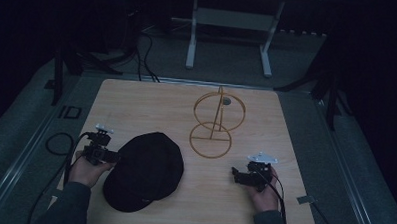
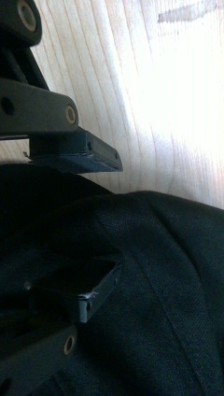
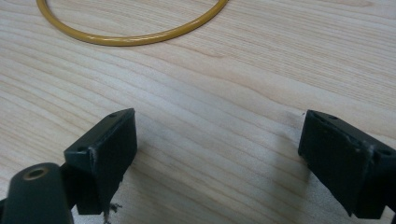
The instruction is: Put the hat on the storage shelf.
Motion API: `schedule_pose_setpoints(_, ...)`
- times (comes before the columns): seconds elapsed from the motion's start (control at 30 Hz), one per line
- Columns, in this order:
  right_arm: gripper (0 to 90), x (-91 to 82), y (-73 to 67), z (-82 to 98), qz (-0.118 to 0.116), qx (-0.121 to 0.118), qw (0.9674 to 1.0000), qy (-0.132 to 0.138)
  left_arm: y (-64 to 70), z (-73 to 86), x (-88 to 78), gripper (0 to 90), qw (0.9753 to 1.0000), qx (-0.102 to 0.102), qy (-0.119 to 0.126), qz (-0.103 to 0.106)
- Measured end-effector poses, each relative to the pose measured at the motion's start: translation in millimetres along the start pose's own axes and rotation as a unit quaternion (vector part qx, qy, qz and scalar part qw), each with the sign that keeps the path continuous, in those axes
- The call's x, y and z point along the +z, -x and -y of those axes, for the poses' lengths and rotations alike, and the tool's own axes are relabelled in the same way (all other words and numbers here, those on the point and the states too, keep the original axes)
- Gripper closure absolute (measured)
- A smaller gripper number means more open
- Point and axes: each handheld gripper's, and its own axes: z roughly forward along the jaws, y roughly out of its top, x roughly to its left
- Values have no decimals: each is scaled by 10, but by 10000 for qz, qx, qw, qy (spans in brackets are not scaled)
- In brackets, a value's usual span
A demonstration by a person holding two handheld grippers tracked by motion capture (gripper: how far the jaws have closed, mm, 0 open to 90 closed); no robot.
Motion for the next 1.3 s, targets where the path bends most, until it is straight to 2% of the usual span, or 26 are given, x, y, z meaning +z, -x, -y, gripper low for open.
schedule_pose_setpoints(0.3, 115, 1, 0, -1, 1, -2, 10000, -1, 71, -61, 178, 454, 9997, 67, -218, -99)
schedule_pose_setpoints(0.47, 115, 1, 0, -1, 1, -2, 10000, 0, 99, -96, 256, 534, 9994, 114, -311, -122)
schedule_pose_setpoints(0.53, 115, 1, -1, -1, 1, 0, 10000, -1, 101, -105, 266, 611, 9993, 127, -349, -108)
schedule_pose_setpoints(0.6, 115, 1, -1, -1, 1, -1, 10000, -1, 91, -110, 257, 637, 9993, 96, -350, -106)
schedule_pose_setpoints(0.63, 115, 1, -1, -1, 1, -1, 10000, 0, 82, -110, 253, 693, 9993, 82, -340, -95)
schedule_pose_setpoints(0.83, 115, 1, 0, -1, 1, -2, 10000, 0, 61, -122, 222, 752, 9992, 115, -372, -46)
schedule_pose_setpoints(0.97, 115, 1, -1, -1, 0, 0, 10000, -1, 47, -137, 203, 773, 9991, 115, -397, 86)
schedule_pose_setpoints(1.07, 115, 1, -1, -1, 1, -2, 10000, 0, 27, -144, 200, 775, 9987, 82, -409, 295)
schedule_pose_setpoints(1.3, 115, 1, -1, -1, 0, 1, 10000, -2, 41, -185, 135, 779, 9978, 195, -395, 500)
